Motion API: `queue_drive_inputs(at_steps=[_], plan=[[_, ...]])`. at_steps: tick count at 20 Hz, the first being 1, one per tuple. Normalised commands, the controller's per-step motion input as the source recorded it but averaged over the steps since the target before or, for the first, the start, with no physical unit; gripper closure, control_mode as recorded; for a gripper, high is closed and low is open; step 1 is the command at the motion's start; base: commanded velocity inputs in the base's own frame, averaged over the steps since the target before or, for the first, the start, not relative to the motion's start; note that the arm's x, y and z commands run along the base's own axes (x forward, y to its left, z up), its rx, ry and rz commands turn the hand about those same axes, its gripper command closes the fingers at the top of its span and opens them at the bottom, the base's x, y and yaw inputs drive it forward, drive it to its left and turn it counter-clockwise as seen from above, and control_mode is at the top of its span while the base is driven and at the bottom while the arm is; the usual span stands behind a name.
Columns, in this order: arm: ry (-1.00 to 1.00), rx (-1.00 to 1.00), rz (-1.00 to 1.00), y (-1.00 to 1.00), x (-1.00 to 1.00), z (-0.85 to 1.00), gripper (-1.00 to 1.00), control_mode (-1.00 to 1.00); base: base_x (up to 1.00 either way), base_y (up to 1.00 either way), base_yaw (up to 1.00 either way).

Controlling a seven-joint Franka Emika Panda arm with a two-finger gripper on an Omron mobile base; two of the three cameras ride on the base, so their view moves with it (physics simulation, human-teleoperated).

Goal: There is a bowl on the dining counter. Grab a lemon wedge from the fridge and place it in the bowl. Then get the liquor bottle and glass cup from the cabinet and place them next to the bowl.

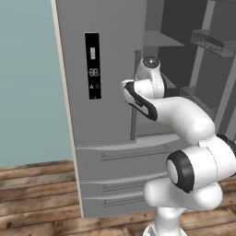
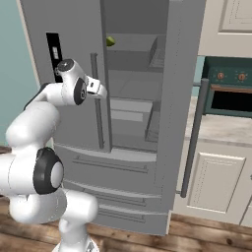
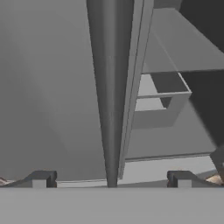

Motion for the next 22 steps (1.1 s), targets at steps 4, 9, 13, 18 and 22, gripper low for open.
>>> queue_drive_inputs(at_steps=[4, 9, 13, 18, 22], plan=[[0.08, -0.08, 0.02, 0.09, 0.38, 0.00, -1.00, -1.00, 0.00, 0.00, 0.00], [0.00, -0.03, 0.02, 0.04, 0.27, -0.10, -1.00, -1.00, 0.00, 0.00, 0.00], [-0.17, 0.00, 0.06, 0.00, 0.03, -0.20, -1.00, -1.00, 0.00, 0.00, 0.00], [-0.13, 0.00, 0.05, 0.00, 0.03, -0.13, -1.00, -1.00, 0.00, 0.00, 0.00], [-0.09, 0.00, 0.03, 0.00, 0.11, -0.03, -1.00, -1.00, 0.00, 0.00, 0.00]])
